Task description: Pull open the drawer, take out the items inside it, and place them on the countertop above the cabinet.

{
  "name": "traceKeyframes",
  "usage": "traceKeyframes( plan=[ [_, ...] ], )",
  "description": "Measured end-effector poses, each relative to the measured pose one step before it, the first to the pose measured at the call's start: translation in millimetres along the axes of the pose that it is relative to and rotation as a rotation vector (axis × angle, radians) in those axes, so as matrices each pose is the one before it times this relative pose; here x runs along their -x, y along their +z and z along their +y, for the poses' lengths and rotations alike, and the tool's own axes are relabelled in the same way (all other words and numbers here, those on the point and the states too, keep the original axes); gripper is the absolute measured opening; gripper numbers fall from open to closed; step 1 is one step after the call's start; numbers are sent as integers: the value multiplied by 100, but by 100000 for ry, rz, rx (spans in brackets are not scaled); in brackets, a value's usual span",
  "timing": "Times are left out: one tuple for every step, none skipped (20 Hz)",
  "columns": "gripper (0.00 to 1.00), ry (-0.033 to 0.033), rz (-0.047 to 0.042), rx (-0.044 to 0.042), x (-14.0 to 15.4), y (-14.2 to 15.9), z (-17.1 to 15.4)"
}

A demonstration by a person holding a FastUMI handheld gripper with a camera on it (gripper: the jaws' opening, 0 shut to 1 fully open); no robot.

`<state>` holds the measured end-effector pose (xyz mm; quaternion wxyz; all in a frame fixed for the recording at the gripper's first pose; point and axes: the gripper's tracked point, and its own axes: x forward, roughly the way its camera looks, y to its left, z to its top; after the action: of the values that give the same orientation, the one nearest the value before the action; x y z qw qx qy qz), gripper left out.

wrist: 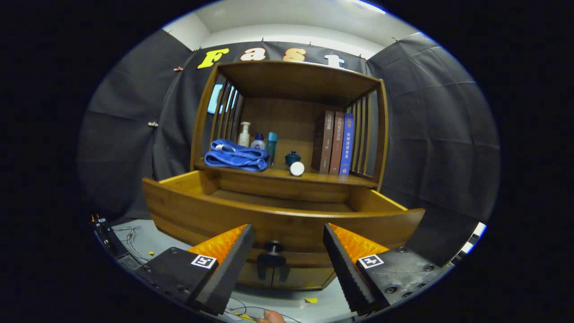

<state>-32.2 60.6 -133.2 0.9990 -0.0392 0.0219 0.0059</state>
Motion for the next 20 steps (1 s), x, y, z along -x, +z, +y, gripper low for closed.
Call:
traceKeyframes(
  plan=[
    [99,664,-214,-860,-181,-440,701],
    [99,218,158,-933,-223,-510,336],
    [99,-218,338,-1425,-393,-677,176],
    [99,193,400,-1840,-331,-508,199],
    [99,-639,665,-952,-431,-480,0],
    [99,-1145,681,-245,-303,-384,-216],
    [99,-1061,439,180,-258,-303,-196],
    [99,-128,1000,17,-308,-240,46],
    [99,-420,827,491,-382,-222,-15],
    [99,451,783,550,-370,2,139],
    [99,-882,1127,1138,-39,-206,-286],
    [99,41,-1181,-1161,84,608,-5],
    [99,103,726,-445,-296,-207,204],
    [98,254,228,841,-234,175,-9],
    [98,163,805,1148,-290,171,-125],
    [98,130,282,1069,-626,229,-21],
    [98,113,28,601,-724,319,-4],
    [98,240,221,-290,-872,211,-44],
    [98,425,-814,-682,-882,567,54],
    [99,225,-505,-875,-1174,460,-87]
  ],
)
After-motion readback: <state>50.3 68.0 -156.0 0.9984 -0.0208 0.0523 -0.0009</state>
